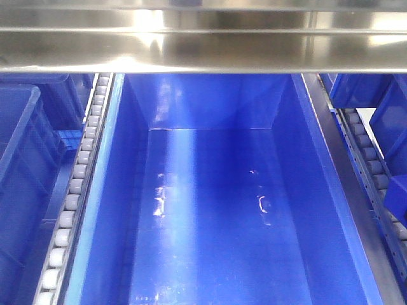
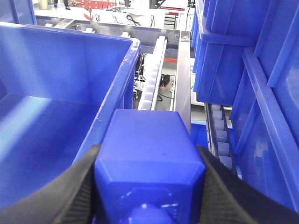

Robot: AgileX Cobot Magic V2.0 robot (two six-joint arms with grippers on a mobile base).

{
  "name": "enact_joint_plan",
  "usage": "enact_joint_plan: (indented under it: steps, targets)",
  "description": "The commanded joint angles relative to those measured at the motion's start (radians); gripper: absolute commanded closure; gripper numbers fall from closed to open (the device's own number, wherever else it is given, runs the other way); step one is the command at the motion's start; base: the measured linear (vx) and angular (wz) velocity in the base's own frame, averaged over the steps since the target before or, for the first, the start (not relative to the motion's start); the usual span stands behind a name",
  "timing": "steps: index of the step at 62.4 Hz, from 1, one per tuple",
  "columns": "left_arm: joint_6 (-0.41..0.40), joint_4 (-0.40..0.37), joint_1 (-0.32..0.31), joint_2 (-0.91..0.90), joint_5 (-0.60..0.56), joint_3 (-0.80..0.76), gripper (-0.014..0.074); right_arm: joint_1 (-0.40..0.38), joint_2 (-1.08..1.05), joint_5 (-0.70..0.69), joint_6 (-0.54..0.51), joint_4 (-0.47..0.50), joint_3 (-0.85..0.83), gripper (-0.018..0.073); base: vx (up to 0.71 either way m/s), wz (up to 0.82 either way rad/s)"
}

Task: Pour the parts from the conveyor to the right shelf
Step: 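Turn toward the shelf and stop facing an empty blue bin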

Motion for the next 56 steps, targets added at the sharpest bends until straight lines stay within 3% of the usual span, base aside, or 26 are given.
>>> enact_joint_plan:
  steps: [1, 56]
  targets:
    - [-0.008, -0.002, -0.004, -0.014, -0.077, 0.030, 0.0603, 0.001, 0.005, -0.081, -0.003, 0.000, -0.030, 0.0564, 0.00, 0.00]
    - [-0.008, -0.002, -0.004, -0.015, -0.077, 0.030, 0.0603, 0.001, 0.005, -0.087, -0.003, -0.002, -0.030, 0.0564, 0.00, 0.00]
